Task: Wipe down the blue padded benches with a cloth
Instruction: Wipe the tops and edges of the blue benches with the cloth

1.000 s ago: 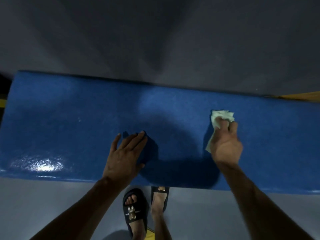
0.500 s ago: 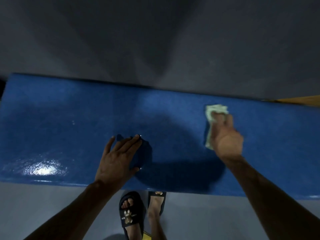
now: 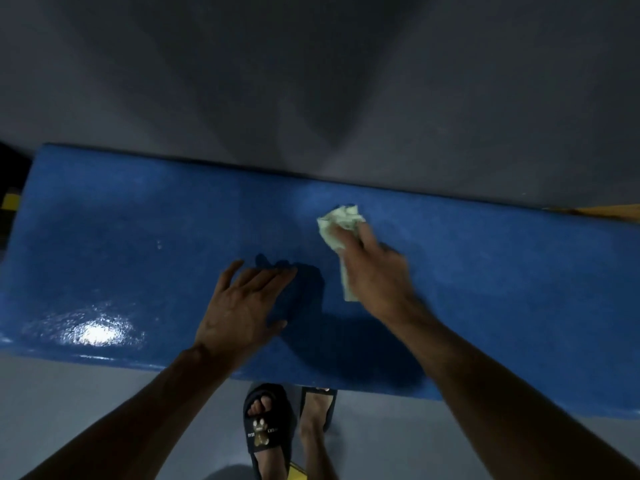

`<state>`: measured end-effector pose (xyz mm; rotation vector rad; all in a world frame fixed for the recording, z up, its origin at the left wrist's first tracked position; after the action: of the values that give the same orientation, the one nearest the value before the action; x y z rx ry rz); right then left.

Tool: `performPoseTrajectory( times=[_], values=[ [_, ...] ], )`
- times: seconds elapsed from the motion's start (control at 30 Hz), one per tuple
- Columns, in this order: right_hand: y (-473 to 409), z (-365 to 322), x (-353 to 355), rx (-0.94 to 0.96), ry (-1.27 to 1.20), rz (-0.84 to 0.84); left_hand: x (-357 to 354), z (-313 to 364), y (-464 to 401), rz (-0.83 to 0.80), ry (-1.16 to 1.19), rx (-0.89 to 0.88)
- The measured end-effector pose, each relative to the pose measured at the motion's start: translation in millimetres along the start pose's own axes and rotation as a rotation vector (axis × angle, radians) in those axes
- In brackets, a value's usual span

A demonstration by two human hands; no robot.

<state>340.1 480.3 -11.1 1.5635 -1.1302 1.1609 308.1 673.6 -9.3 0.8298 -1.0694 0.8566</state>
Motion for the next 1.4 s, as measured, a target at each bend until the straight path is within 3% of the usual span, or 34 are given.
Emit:
performPoseTrajectory(
  times=[0.1, 0.2, 0.4, 0.47, 0.63, 0.77, 0.97, 1.07, 1.17, 1.3, 1.4],
  values=[
    [20.0, 74.4, 10.9, -0.163, 0.039, -0.027, 5.9, -6.9, -16.0, 0.012, -0.004, 0.013],
    [49.9, 147.9, 31.5, -0.474, -0.001, 0.124, -1.3, -13.1, -24.3, -0.039, -0.022, 0.031],
    [24.0, 125.7, 22.0, -0.688, -0.039, 0.150, -8.2, -15.0, -25.5, -0.090, -0.021, 0.083],
    [-7.1, 87.7, 10.7, -0.598, -0.016, 0.151, -7.7, -15.6, -26.6, -0.094, -0.026, 0.082],
    [-72.7, 2.2, 7.8, -0.136, 0.119, 0.141, -7.1, -14.8, -26.4, -0.091, -0.041, 0.091],
    [-58.9, 44.8, 14.4, 0.039, 0.222, -0.055, -6.3, -14.8, -25.5, -0.087, -0.041, 0.091],
    [11.3, 167.5, 41.8, -0.354, 0.157, 0.039, -7.6, -15.4, -24.6, -0.065, -0.023, 0.102],
    [17.5, 166.0, 36.7, -0.613, 0.000, 0.201, -8.0, -15.5, -24.2, -0.047, -0.008, 0.106],
    [1.2, 114.9, 22.1, -0.796, -0.162, 0.310, -10.1, -15.0, -23.6, -0.058, -0.007, 0.110],
    [-44.6, 2.2, -2.7, -0.398, -0.182, 0.224, -10.2, -15.5, -24.2, -0.073, -0.004, 0.119],
    [-58.1, -11.8, 2.4, -0.152, -0.162, 0.143, -10.0, -14.2, -24.3, -0.088, -0.014, 0.123]
  ],
)
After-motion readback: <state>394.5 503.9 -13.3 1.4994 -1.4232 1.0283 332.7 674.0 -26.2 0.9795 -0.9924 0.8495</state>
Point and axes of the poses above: each hand's wrist, its own y-axis away from the middle knuckle, its own x-axis out of the back of the hand, z = x × y, the point moved 7 cm from there along -y, towards the middle knuckle, and after that the axes turned 7 degrees about x, right-handed, at the moved point
